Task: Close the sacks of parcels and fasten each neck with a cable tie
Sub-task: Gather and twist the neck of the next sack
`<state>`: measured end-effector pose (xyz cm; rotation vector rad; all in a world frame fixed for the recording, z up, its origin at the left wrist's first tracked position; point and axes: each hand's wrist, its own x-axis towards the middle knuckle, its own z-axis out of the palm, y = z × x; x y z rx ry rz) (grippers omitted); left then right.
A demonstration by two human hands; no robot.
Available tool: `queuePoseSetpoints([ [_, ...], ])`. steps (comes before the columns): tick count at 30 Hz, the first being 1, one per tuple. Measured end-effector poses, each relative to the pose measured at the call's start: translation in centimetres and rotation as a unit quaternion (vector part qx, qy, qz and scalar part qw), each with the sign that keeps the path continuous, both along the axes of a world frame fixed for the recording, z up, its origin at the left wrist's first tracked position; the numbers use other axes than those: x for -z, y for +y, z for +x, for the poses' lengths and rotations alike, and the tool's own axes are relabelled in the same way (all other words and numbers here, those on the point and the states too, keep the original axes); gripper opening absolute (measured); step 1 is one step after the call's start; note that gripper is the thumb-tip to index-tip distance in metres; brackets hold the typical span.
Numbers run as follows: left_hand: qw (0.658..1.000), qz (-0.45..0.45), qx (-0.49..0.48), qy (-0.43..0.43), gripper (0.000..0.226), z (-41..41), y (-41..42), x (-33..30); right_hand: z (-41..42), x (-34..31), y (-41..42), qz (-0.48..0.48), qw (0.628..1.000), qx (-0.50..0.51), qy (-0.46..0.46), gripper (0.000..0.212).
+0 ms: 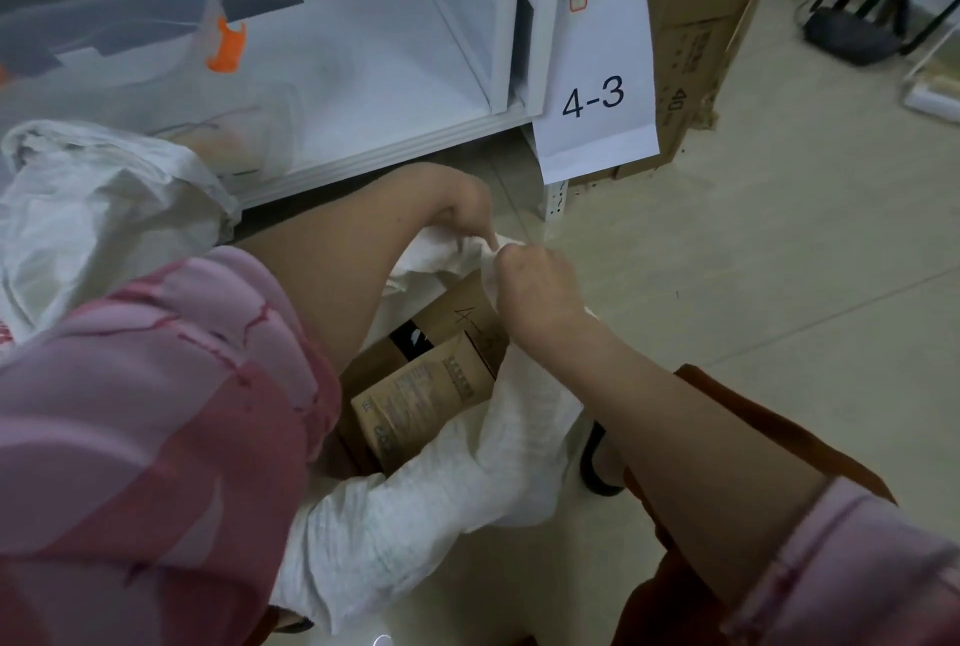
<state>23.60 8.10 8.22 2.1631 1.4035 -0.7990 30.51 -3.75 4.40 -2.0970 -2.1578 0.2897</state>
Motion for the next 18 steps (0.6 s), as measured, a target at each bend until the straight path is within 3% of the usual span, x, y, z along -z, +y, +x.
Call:
queuePoseSetpoints([
  [2,0.994,0.081,-0.013,-0.075,0.021,-0.4,0.3,0.2,1.7,0.2,1.5,-0.088,0.976,0.095,0.177,0.017],
  [4,0.974,0.155,0.026,-0.164,0.030,-1.2,0.1,0.2,3.8,0.7,2.7,-0.178,0.893,0.200,0.362,0.018],
  [5,0.969,0.149,0.053,-0.191,0.033,-1.5,-0.2,0.1,4.8,1.0,3.1,-0.208,0.848,0.240,0.423,0.020],
  [8,0.972,0.133,0.105,-0.164,0.031,-2.1,-1.1,0.5,7.0,1.9,3.5,-0.266,0.735,0.291,0.551,0.032],
  [11,0.972,0.146,0.108,-0.147,0.016,-1.3,-1.1,0.6,8.6,2.7,3.4,-0.316,0.678,0.261,0.610,0.038],
  [13,0.980,0.098,0.095,-0.146,0.020,-0.8,-0.5,0.5,9.1,2.7,3.3,-0.315,0.706,0.243,0.585,0.038],
  [14,0.984,0.071,0.092,-0.135,0.022,-0.5,-0.2,0.5,9.1,2.2,3.2,-0.296,0.761,0.234,0.528,0.038],
  [16,0.992,0.039,0.079,-0.093,0.025,0.0,0.6,0.6,8.6,1.1,3.0,-0.227,0.906,0.197,0.299,0.043],
  [17,0.995,0.033,0.067,-0.070,0.028,0.3,1.1,0.8,7.8,0.4,2.9,-0.171,0.953,0.177,0.176,0.044],
  [18,0.997,0.033,0.053,-0.048,0.030,0.5,1.5,0.8,6.7,-0.7,2.6,-0.115,0.978,0.154,0.077,0.042],
])
